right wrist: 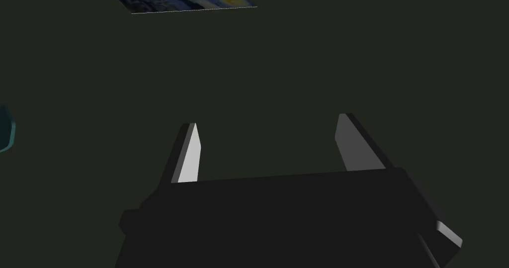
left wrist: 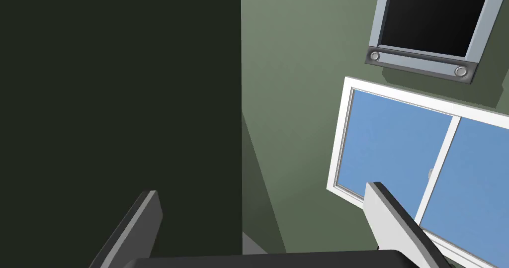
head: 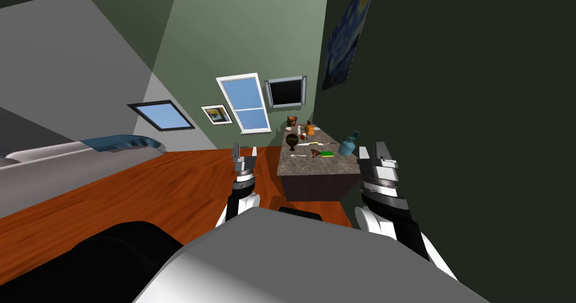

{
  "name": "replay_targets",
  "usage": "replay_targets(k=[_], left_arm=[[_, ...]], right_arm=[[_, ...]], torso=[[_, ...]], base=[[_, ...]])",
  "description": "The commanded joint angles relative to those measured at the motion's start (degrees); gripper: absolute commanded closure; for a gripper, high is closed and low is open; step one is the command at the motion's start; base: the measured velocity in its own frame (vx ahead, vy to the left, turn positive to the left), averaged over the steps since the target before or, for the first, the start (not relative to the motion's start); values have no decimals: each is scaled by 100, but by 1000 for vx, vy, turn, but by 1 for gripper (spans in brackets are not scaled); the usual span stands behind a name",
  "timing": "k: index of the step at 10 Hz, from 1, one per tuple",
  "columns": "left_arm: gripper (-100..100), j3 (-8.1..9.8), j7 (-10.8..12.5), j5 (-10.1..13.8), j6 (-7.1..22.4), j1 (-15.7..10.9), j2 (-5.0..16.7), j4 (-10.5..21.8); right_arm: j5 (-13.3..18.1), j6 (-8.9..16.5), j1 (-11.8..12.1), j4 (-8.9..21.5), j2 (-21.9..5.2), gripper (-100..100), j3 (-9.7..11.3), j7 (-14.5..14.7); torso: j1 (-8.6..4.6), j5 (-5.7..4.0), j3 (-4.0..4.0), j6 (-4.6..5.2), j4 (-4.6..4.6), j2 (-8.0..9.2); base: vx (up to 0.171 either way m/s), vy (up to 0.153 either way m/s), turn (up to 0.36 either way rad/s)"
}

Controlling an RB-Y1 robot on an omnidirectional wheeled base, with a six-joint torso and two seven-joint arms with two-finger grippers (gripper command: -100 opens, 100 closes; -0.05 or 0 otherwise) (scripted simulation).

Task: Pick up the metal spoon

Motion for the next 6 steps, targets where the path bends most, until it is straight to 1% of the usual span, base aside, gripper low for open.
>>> replay_targets(k=[1, 2, 4, 6], left_arm=[[0, 0, 0, 0, 0, 0, 0, 0], [0, -1, 0, 0, 0, -1, 0, 0], [0, -1, 0, 0, 0, -1, -1, 0], [0, -1, 0, 0, 0, -1, -1, 0]], right_arm=[[61, -98, -84, 66, -285, -100, -19, -30], [103, -161, -137, 111, -432, -100, -28, -48], [214, -323, -268, 232, -775, -100, -44, -90], [363, -522, -425, 394, -1131, -100, -52, -131]], torso=[[0, 0, 0, 0, 0, 0], [15, 3, 5, -1, 2, 10], [49, 11, 15, -1, 6, 26], [51, 12, 14, -1, 5, 24]], base=[[-38, 50, 34], [-61, 106, 39], [-65, 138, 42], [-65, 149, 60]])
